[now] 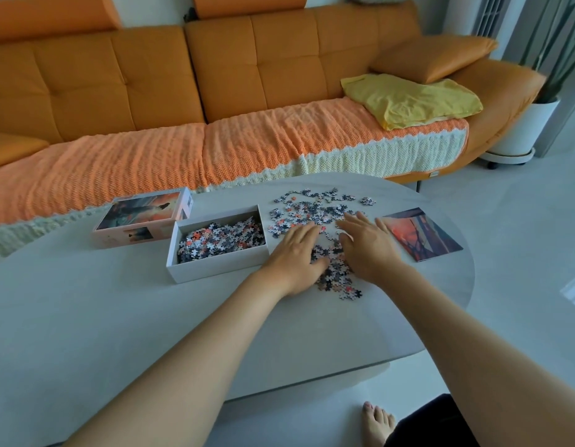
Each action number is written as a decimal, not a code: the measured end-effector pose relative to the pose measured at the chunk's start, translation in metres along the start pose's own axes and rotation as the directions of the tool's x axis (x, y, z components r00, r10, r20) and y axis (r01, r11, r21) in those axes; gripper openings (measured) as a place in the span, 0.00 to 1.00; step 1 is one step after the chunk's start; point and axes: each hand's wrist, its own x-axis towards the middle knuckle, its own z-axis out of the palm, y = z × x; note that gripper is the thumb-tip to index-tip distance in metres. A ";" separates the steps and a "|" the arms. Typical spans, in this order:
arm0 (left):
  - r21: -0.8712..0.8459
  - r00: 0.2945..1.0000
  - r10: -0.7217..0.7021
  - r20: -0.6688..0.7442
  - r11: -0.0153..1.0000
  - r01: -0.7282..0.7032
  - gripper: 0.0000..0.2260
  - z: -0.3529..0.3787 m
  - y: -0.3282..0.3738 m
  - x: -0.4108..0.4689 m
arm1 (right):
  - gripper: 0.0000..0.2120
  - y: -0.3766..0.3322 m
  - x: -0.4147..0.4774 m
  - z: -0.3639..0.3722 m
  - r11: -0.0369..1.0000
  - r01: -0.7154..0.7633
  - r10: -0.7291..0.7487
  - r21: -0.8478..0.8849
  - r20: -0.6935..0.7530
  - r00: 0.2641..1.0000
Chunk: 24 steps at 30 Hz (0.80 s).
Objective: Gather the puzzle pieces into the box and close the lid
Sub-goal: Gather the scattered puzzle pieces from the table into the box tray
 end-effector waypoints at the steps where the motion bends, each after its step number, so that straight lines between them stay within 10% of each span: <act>1: 0.020 0.999 -0.015 0.050 1.000 0.014 0.32 0.001 0.000 0.005 | 0.22 0.007 0.000 0.001 0.997 -0.037 0.041 -0.074 0.055 0.998; 5: 0.019 0.991 -0.042 0.124 0.999 0.040 0.32 0.003 -0.002 0.017 | 0.27 0.016 -0.007 0.005 0.997 -0.046 0.060 -0.062 0.235 0.970; 13: -0.087 0.982 0.079 -0.172 0.992 -0.095 0.15 -0.003 -0.010 -0.014 | 0.15 -0.007 -0.008 0.001 0.942 -0.003 -0.031 0.337 0.096 0.995; 18: 0.163 0.839 0.281 -0.465 0.959 -0.232 0.10 -0.014 -0.015 -0.032 | 0.24 -0.009 0.004 0.006 0.994 0.051 -0.071 0.101 0.207 0.976; 24: 0.291 0.961 -0.085 -0.264 0.943 0.164 0.25 -0.022 -0.040 -0.039 | 0.19 -0.034 0.003 0.009 0.974 0.158 -0.200 0.161 0.296 0.934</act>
